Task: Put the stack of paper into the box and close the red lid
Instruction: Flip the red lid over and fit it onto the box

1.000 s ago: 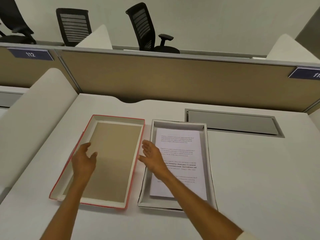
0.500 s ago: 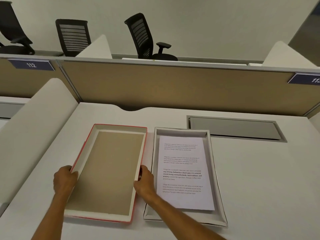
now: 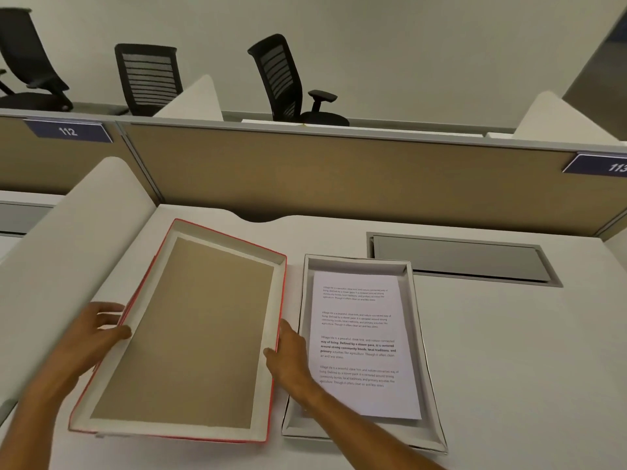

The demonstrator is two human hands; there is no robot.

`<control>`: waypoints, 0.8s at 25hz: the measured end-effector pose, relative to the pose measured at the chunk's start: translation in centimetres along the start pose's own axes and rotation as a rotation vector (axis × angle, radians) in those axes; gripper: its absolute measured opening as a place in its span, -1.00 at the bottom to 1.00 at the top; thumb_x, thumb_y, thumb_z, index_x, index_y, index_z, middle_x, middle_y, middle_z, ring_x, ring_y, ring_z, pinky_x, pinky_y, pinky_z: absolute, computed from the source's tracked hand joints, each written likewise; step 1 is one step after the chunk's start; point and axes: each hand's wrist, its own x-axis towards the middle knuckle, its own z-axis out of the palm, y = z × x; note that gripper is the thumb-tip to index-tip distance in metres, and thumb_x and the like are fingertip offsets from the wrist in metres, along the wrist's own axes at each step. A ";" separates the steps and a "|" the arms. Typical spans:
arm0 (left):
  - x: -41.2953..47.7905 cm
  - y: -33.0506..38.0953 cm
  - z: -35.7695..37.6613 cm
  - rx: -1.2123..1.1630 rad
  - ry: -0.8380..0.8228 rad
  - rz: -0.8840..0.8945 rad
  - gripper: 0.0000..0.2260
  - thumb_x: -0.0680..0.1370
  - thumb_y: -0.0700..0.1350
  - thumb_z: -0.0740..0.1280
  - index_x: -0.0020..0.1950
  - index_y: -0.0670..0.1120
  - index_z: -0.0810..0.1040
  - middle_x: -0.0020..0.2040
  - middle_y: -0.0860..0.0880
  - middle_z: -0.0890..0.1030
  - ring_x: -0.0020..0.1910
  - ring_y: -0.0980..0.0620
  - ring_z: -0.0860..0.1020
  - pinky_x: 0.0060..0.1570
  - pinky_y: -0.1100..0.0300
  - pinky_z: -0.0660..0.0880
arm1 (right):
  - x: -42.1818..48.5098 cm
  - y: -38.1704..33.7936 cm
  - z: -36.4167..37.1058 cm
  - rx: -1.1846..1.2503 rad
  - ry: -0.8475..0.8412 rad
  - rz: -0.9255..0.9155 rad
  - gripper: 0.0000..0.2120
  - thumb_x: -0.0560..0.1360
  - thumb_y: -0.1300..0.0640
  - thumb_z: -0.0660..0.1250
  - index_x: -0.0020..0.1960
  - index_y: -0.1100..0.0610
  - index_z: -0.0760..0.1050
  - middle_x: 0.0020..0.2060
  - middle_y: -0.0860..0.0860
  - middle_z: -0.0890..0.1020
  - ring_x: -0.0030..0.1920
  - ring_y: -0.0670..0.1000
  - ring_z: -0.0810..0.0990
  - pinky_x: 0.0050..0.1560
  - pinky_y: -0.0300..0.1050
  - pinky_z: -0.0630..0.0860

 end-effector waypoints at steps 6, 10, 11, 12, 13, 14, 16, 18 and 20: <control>-5.0 4.7 1.1 0.097 0.128 0.201 -0.52 0.42 -0.24 0.46 0.28 -0.08 0.36 0.04 -0.08 0.58 -0.10 -0.13 0.57 -0.09 0.02 0.45 | -1.3 -7.6 0.4 0.111 -0.143 -0.128 -0.50 0.52 -0.12 0.30 0.37 0.11 0.42 0.29 0.04 0.54 0.26 0.00 0.53 0.29 -0.15 0.45; -7.8 7.3 2.7 0.151 0.188 0.307 -0.46 0.42 -0.19 0.48 0.29 -0.08 0.29 0.11 -0.19 0.61 -0.11 -0.18 0.57 -0.06 -0.05 0.51 | -2.7 -12.8 1.3 0.365 -0.282 -0.066 -0.50 0.50 -0.24 0.24 0.12 0.18 0.56 0.00 0.11 0.66 0.04 0.10 0.66 0.10 -0.02 0.62; -8.4 7.8 3.1 0.171 0.197 0.330 -0.45 0.43 -0.14 0.48 0.31 -0.09 0.27 0.14 -0.22 0.61 -0.09 -0.21 0.59 -0.05 -0.10 0.54 | -2.7 -13.5 1.4 0.406 -0.300 -0.050 -0.50 0.50 -0.23 0.25 0.12 0.20 0.56 -0.01 0.12 0.66 0.03 0.12 0.67 0.05 -0.05 0.64; -9.2 8.4 3.4 0.190 0.208 0.360 -0.45 0.45 -0.08 0.47 0.32 -0.08 0.25 0.16 -0.23 0.60 -0.07 -0.26 0.61 -0.04 -0.14 0.56 | -2.6 -14.0 1.5 0.429 -0.303 -0.043 -0.51 0.50 -0.20 0.27 0.13 0.21 0.56 0.00 0.14 0.67 0.02 0.12 0.68 -0.01 -0.08 0.65; -9.8 8.8 3.8 0.205 0.220 0.393 -0.45 0.47 -0.05 0.45 0.33 -0.08 0.23 0.17 -0.24 0.60 -0.04 -0.29 0.62 -0.04 -0.17 0.57 | -2.6 -14.4 1.4 0.437 -0.298 -0.045 -0.54 0.50 -0.16 0.30 0.14 0.22 0.56 0.02 0.16 0.66 0.02 0.12 0.68 -0.05 -0.10 0.65; -10.4 9.2 4.1 0.218 0.228 0.423 -0.45 0.47 -0.05 0.45 0.33 -0.08 0.22 0.18 -0.23 0.59 -0.02 -0.30 0.63 -0.05 -0.18 0.57 | -2.5 -14.6 1.2 0.438 -0.281 -0.055 -0.57 0.50 -0.12 0.33 0.15 0.22 0.55 0.04 0.16 0.66 0.02 0.12 0.67 -0.06 -0.10 0.65; -11.2 9.8 4.8 0.234 0.219 0.452 -0.39 0.43 -0.10 0.48 0.34 -0.10 0.21 0.18 -0.23 0.58 0.00 -0.30 0.62 -0.06 -0.18 0.57 | -2.5 -14.7 0.5 0.431 -0.240 -0.074 -0.63 0.50 -0.02 0.37 0.16 0.22 0.56 0.07 0.15 0.65 0.06 0.11 0.66 0.02 -0.06 0.64; -11.7 10.1 5.5 0.240 0.171 0.447 -0.32 0.40 -0.11 0.51 0.38 -0.13 0.20 0.22 -0.24 0.55 0.05 -0.31 0.61 0.00 -0.21 0.58 | -2.5 -14.5 -0.2 0.434 -0.221 -0.076 -0.66 0.50 0.05 0.38 0.19 0.21 0.55 0.13 0.13 0.64 0.11 0.11 0.65 0.11 -0.04 0.61; -11.9 10.2 5.6 0.201 0.049 0.434 -0.27 0.40 -0.08 0.53 0.42 -0.12 0.18 0.29 -0.18 0.49 0.12 -0.27 0.57 0.09 -0.21 0.55 | -2.8 -14.5 -0.9 0.450 -0.203 -0.059 -0.66 0.50 0.09 0.38 0.22 0.23 0.53 0.18 0.13 0.62 0.15 0.12 0.63 0.14 -0.03 0.60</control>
